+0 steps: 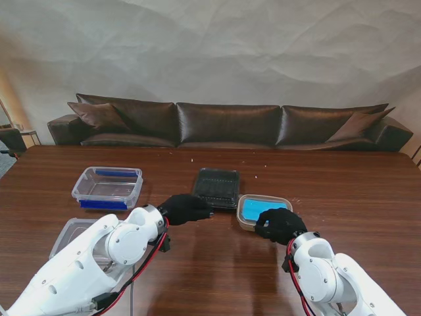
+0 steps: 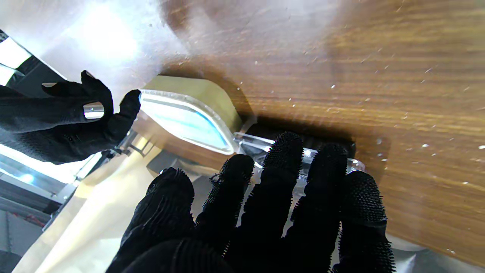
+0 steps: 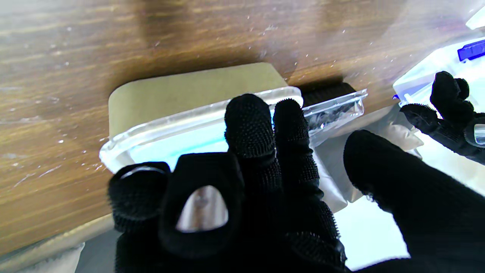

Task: Pair container bodies with their lids

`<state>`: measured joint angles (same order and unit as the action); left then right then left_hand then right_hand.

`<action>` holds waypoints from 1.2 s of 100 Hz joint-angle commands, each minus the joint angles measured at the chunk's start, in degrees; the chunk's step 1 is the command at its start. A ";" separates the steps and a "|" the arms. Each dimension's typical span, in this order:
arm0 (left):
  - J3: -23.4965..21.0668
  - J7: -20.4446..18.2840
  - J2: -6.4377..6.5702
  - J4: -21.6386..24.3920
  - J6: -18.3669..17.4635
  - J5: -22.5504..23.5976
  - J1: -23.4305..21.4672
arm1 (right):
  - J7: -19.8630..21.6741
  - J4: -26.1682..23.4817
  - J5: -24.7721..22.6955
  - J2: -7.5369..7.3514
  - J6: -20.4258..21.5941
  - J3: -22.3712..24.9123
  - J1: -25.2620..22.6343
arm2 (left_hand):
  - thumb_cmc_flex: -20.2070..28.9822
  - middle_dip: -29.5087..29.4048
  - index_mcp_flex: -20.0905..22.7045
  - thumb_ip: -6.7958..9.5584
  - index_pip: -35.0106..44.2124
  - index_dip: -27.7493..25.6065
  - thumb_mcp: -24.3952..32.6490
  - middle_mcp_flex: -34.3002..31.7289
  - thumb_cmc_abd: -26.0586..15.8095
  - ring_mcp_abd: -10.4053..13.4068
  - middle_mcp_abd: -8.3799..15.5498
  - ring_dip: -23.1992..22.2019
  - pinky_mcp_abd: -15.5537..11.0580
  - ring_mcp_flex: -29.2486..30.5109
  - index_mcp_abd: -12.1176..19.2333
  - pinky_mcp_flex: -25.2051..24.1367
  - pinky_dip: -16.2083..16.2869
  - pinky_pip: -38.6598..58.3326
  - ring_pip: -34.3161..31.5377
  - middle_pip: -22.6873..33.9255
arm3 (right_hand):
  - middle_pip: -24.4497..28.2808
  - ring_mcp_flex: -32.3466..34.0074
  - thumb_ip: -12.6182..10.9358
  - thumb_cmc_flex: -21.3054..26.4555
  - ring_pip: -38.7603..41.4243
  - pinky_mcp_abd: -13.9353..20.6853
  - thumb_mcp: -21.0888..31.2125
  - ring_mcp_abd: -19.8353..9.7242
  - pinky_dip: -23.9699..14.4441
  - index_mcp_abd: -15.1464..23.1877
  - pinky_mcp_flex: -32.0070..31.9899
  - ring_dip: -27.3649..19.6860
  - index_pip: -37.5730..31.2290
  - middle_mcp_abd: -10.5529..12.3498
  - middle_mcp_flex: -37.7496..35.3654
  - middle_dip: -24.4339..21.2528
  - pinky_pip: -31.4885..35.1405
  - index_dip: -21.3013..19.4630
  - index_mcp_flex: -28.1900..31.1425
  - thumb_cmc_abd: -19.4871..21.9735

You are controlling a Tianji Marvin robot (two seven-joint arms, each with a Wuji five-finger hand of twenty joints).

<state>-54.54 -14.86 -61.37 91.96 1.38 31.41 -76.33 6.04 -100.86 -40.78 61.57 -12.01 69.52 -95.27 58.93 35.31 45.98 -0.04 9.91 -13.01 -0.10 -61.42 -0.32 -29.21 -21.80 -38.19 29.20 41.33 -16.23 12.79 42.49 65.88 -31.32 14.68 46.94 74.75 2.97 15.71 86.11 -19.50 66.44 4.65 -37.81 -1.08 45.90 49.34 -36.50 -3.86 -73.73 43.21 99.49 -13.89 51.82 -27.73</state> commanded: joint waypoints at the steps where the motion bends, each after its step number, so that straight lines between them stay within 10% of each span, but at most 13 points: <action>1: -0.45 -1.23 0.50 0.84 0.44 0.93 -1.42 | 1.14 0.22 -0.34 0.12 0.52 -0.82 -0.77 | 0.17 -0.48 0.90 -0.31 0.17 -0.46 -0.10 0.76 -1.92 -1.43 -1.03 0.65 -0.58 -0.93 -0.37 -1.47 -0.98 -1.03 0.77 -0.47 | -0.81 0.34 1.97 0.03 -0.50 -2.92 0.70 0.58 -1.53 1.32 11.54 -0.94 -1.15 -2.48 0.75 -0.64 -0.54 0.83 2.13 -1.49; 53: -5.06 1.53 0.44 1.57 0.42 3.30 -7.00 | -0.08 4.79 -1.66 0.10 1.28 -5.01 2.27 | 0.31 -1.20 2.04 -0.32 0.89 -1.62 -0.13 0.79 -1.90 -1.72 -1.43 0.96 -0.53 -1.04 -1.31 -1.87 -1.48 -2.58 1.91 -0.69 | -9.42 -1.31 1.59 -0.09 -25.66 -2.73 -0.03 6.89 -4.86 1.67 -3.41 -10.05 -0.49 -3.77 8.57 -7.08 -10.45 0.90 0.97 -0.66; 120: -8.30 1.57 0.75 3.07 0.06 5.77 -10.12 | -1.49 10.19 -3.03 0.29 -0.28 -8.77 7.17 | 0.30 -1.36 2.40 -0.31 1.07 -2.38 -0.12 0.73 -1.88 -1.69 -1.31 1.12 -0.60 -1.20 -1.57 -2.22 -1.71 -3.50 2.39 -0.68 | -12.72 -4.07 -0.44 -1.03 -27.99 -1.48 -1.75 6.89 -5.99 2.07 -6.36 -9.40 3.52 -4.21 13.90 -10.94 -11.53 -1.87 -3.31 1.81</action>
<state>-62.68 -12.05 -60.70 94.49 1.54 37.06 -86.16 4.01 -91.06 -43.57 61.51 -11.86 61.03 -88.42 58.93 34.52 47.45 -0.04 10.75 -14.98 -0.09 -61.42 -0.32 -29.51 -22.09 -37.48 29.20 41.27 -17.85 11.83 41.71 63.73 -29.75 14.29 34.38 71.64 4.09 15.71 58.08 -20.26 65.11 10.69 -41.50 -0.40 45.88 39.45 -33.63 -6.45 -61.25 33.16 88.51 -15.14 50.09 -26.72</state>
